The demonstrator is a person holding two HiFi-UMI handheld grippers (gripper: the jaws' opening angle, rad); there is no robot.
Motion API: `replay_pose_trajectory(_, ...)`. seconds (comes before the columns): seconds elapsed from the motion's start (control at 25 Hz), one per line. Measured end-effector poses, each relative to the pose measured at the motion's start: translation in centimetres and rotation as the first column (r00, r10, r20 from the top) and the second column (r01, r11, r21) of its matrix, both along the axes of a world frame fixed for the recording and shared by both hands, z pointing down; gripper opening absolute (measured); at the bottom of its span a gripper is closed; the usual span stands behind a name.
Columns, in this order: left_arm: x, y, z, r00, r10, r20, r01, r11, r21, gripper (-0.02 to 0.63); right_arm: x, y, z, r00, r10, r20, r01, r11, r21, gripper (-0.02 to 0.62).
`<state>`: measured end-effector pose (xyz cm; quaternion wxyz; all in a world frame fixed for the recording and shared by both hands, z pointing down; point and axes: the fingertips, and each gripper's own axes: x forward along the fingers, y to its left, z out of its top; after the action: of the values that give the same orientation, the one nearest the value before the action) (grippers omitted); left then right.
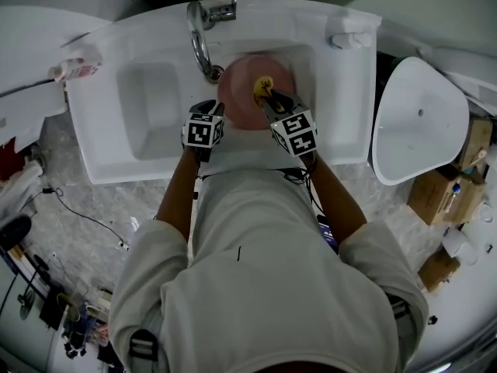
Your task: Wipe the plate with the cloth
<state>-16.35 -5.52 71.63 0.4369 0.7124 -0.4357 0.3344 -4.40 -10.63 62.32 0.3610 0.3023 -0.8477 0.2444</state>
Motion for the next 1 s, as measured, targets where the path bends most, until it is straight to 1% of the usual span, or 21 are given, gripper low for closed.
replay_pose_trajectory(0.08, 0.2, 0.2, 1.0, 1.0, 0.009, 0.002, -0.009, 1.0, -0.027, 0.095, 0.4, 0.3, 0.3, 1.0, 0.011, -0.003, -0.011, 1.0, -0.011, 0.075)
replay_pose_trajectory(0.2, 0.3, 0.1, 2.0, 1.0, -0.003, -0.009, 0.003, 0.999, -0.054, 0.095, 0.8, 0.5, 0.8, 1.0, 0.027, -0.007, -0.027, 0.999, -0.027, 0.075)
replay_pose_trajectory(0.48, -0.4, 0.0, 3.6, 0.996, -0.087, -0.024, 0.084, 0.99, -0.11, 0.095, 1.2, 0.7, 1.3, 0.999, 0.041, -0.012, -0.041, 0.998, -0.043, 0.075)
replay_pose_trajectory(0.64, 0.0, -0.3, 4.0, 0.992, -0.111, -0.054, 0.103, 0.986, -0.129, 0.097, 1.3, 0.8, 1.2, 0.999, 0.043, -0.015, -0.043, 0.998, -0.044, 0.075)
replay_pose_trajectory(0.84, 0.4, -0.4, 5.0, 0.982, -0.164, -0.092, 0.147, 0.975, -0.168, 0.097, 1.7, 1.2, 1.4, 0.998, 0.059, -0.024, -0.06, 0.997, -0.046, 0.075)
replay_pose_trajectory(1.0, 0.9, -0.5, 5.6, 0.979, -0.174, -0.11, 0.153, 0.972, -0.177, 0.097, 2.3, 1.6, 1.3, 0.997, 0.077, -0.031, -0.078, 0.996, -0.045, 0.075)
